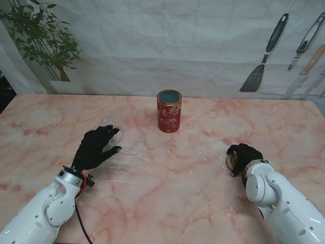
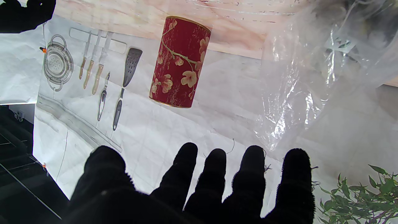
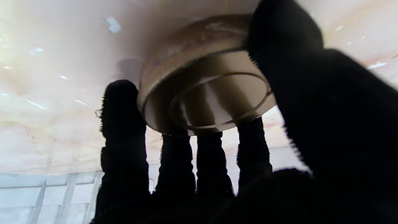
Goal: Insert tea bags into the tea bag box
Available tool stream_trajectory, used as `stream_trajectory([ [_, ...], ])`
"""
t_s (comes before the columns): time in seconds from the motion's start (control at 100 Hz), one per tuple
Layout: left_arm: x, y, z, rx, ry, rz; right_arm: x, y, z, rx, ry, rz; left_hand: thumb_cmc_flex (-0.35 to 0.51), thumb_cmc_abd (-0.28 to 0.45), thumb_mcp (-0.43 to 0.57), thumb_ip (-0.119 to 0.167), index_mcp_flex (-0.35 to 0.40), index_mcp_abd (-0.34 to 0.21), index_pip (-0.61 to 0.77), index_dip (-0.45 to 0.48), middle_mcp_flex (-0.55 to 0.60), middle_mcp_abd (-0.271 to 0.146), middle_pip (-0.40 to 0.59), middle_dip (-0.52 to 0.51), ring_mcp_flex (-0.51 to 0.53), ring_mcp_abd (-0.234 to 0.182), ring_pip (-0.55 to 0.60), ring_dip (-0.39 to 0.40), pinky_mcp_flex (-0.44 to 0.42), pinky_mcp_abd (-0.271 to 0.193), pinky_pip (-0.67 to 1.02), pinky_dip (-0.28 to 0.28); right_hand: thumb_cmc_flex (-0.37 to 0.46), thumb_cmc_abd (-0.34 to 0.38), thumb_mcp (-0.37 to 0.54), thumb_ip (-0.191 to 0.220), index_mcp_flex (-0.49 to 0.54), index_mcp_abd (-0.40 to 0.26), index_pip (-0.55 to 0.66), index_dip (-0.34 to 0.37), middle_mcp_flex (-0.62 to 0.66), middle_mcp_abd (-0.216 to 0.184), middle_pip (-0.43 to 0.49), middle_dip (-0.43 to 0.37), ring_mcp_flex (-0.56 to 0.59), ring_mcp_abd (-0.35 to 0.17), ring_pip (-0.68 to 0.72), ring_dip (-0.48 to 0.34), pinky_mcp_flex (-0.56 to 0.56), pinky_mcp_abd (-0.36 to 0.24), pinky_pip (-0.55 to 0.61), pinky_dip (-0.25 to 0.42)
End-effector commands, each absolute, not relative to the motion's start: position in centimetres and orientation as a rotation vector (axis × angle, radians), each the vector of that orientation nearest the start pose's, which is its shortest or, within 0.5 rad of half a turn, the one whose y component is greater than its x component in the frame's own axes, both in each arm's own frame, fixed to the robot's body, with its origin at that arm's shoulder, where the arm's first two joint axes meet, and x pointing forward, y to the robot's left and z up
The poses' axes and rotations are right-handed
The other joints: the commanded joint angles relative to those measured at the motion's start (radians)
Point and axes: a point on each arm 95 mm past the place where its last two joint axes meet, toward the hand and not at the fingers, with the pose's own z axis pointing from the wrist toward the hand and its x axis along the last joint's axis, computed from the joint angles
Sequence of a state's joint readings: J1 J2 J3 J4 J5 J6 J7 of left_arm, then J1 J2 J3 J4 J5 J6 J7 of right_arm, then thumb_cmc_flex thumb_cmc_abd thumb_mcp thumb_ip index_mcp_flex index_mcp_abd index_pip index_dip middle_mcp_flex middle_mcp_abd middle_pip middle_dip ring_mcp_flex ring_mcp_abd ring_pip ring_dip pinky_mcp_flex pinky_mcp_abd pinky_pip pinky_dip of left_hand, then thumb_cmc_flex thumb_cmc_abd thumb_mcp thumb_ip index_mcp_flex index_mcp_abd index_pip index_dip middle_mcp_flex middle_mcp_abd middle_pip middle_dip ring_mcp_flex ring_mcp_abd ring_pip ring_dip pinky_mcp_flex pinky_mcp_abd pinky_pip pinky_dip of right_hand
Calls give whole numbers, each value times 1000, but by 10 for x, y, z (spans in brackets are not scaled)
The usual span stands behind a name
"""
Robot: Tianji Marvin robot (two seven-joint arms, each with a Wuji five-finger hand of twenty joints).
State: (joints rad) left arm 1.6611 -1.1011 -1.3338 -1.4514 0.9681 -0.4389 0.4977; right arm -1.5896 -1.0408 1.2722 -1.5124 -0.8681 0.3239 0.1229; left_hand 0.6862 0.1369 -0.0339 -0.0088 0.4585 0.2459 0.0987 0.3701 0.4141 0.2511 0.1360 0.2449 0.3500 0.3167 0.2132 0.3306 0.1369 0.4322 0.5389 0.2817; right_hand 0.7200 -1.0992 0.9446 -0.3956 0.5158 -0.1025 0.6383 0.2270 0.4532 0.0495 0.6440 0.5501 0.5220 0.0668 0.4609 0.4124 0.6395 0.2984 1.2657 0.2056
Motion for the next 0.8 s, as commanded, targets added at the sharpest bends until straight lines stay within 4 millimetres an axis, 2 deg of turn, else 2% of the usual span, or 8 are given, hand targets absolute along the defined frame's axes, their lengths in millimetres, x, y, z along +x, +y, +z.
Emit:
stream_trajectory([
  [0.0, 369, 42, -341, -1004, 1241, -1919, 375, -87, -412, 1727, 1400, 936, 19, 5, -9, -33, -13, -3, -3, 8, 7, -11, 7, -9, 7, -4, 5, 6, 3, -5, 30, 18, 290, 209, 300, 119, 252, 65, 181, 64, 313, 19, 235, 112, 317, -95, 806, 51, 79, -235, 353, 43],
  [0.11, 369, 42, -341, -1000, 1245, -1914, 375, -88, -413, 1723, 1361, 950, 20, 4, -9, -33, -12, -3, -3, 8, 8, -10, 8, -8, 9, -5, 6, 6, 4, -4, 32, 18, 290, 203, 296, 121, 328, 78, 197, 76, 349, 25, 234, 122, 335, -87, 815, 46, 80, -216, 361, 53],
  [0.26, 369, 41, -341, -995, 1246, -1909, 375, -89, -411, 1712, 1337, 945, 23, 4, -9, -33, -11, -1, -2, 8, 8, -10, 9, -8, 10, -5, 7, 7, 5, -5, 34, 19, 279, 241, 283, 131, 337, 94, 183, 84, 323, 41, 254, 154, 318, -111, 832, 51, 63, -204, 368, 102],
  [0.4, 369, 41, -341, -990, 1249, -1903, 375, -88, -409, 1731, 1312, 936, 26, 3, -9, -33, -11, -2, -3, 8, 8, -9, 10, -7, 12, -6, 9, 8, 7, -6, 37, 21, 258, 309, 238, 142, 311, 132, 183, -12, 261, 82, 311, 174, 295, -129, 836, 60, 70, -175, 300, 336],
  [0.54, 369, 41, -340, -987, 1250, -1898, 374, -89, -407, 1752, 1296, 938, 28, 3, -9, -33, -11, -1, -3, 9, 8, -10, 11, -7, 14, -8, 10, 8, 8, -8, 39, 21, 244, 354, 187, 144, 298, 160, 173, -36, 232, 113, 349, 169, 290, -129, 831, 62, 67, -129, 286, 348],
  [0.62, 369, 41, -340, -984, 1249, -1898, 375, -90, -406, 1742, 1276, 957, 27, 3, -10, -33, -10, -1, -2, 9, 9, -9, 12, -7, 15, -8, 10, 8, 9, -7, 40, 22, 228, 362, 160, 151, 312, 147, 199, -55, 257, 102, 343, 145, 314, -119, 802, 43, 76, -117, 279, 348],
  [0.68, 369, 41, -340, -984, 1250, -1900, 375, -91, -406, 1718, 1255, 970, 27, 3, -10, -33, -9, -2, -1, 9, 11, -10, 13, -7, 17, -7, 11, 9, 10, -6, 41, 23, 178, 425, 88, 169, 347, 133, 350, -141, 354, 105, 278, 101, 388, -67, 755, 28, 94, -91, 273, 346],
  [0.79, 369, 41, -340, -987, 1251, -1902, 375, -92, -408, 1693, 1217, 989, 27, 2, -9, -33, -8, -1, -1, 9, 11, -9, 13, -7, 18, -5, 12, 9, 11, -6, 44, 24, 168, 445, 85, 175, 390, 122, 379, -147, 451, 96, 216, 69, 456, -43, 732, 19, 110, -60, 260, 341],
])
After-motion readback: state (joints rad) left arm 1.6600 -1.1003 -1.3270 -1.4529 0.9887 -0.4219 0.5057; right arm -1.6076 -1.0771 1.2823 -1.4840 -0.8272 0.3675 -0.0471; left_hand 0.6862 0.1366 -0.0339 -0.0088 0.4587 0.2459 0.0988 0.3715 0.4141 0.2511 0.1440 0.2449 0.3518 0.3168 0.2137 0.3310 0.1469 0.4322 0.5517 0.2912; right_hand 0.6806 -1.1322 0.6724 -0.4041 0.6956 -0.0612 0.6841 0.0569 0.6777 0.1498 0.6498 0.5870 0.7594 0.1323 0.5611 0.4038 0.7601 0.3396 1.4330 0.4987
